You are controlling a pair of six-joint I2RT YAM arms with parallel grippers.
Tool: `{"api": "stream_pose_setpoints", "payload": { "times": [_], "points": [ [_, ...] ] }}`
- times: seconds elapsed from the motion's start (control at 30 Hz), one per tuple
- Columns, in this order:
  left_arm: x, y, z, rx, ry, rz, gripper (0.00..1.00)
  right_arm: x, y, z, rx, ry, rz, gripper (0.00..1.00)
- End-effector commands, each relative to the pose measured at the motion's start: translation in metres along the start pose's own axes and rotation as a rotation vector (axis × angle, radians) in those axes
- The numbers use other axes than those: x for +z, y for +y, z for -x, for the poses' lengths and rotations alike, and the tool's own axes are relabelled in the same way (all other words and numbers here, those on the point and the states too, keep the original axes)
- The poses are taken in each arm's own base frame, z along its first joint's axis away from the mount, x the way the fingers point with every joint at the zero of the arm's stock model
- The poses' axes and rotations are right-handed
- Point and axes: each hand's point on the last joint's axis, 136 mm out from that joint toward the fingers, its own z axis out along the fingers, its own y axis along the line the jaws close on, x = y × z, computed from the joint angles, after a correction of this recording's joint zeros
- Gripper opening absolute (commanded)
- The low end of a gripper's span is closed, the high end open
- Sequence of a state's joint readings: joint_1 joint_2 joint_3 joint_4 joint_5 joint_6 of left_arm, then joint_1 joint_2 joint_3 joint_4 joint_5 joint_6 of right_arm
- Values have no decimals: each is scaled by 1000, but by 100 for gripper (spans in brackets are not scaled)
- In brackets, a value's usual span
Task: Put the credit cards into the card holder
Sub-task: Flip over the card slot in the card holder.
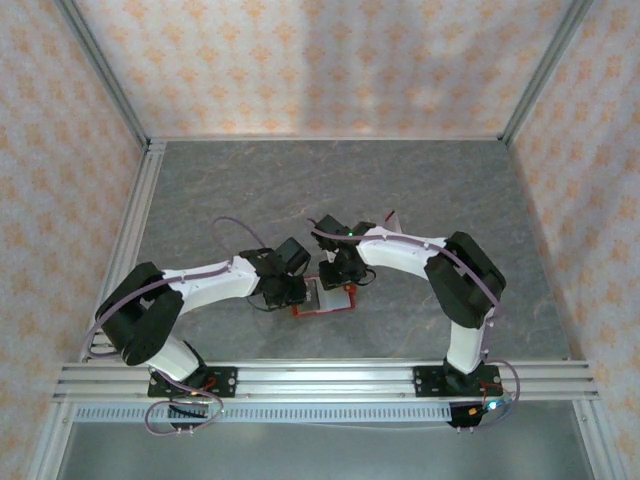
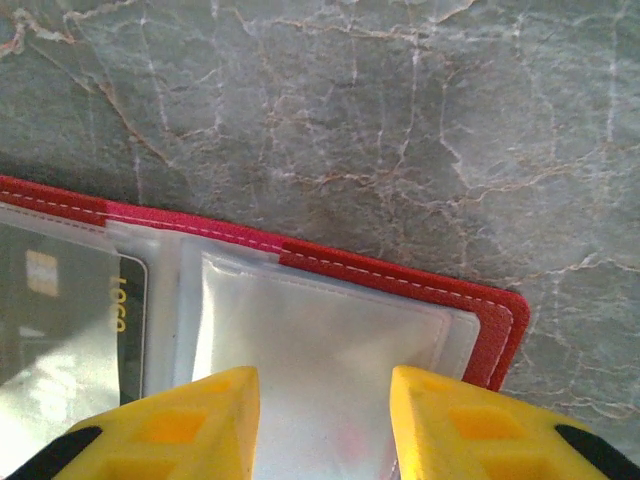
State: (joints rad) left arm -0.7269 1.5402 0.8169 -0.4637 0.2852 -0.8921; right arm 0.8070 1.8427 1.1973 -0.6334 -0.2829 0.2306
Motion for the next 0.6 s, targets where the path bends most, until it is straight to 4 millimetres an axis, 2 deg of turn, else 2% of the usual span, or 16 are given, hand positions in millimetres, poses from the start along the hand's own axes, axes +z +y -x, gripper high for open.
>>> {"api": "stream_pose_setpoints", "payload": {
  "times": [0.0,0.13,0.27,0.37,0.57],
  "points": [
    [3,-5,0,-6,-4,-9,12,20,-14,-15,-3,32,-66,40],
    [6,-1,-2,-4,3,1,12,33,-21,-28,25,60,-79,36],
    [10,3,-5,-4,12,11,12,35,-25,-33,38,58,-92,31],
    [14,6,-7,-5,18,16,12,26,-23,-31,45,39,-83,23],
    [22,12,-12,-10,27,28,12,6,-15,-22,61,-14,-46,2]
  ]
}}
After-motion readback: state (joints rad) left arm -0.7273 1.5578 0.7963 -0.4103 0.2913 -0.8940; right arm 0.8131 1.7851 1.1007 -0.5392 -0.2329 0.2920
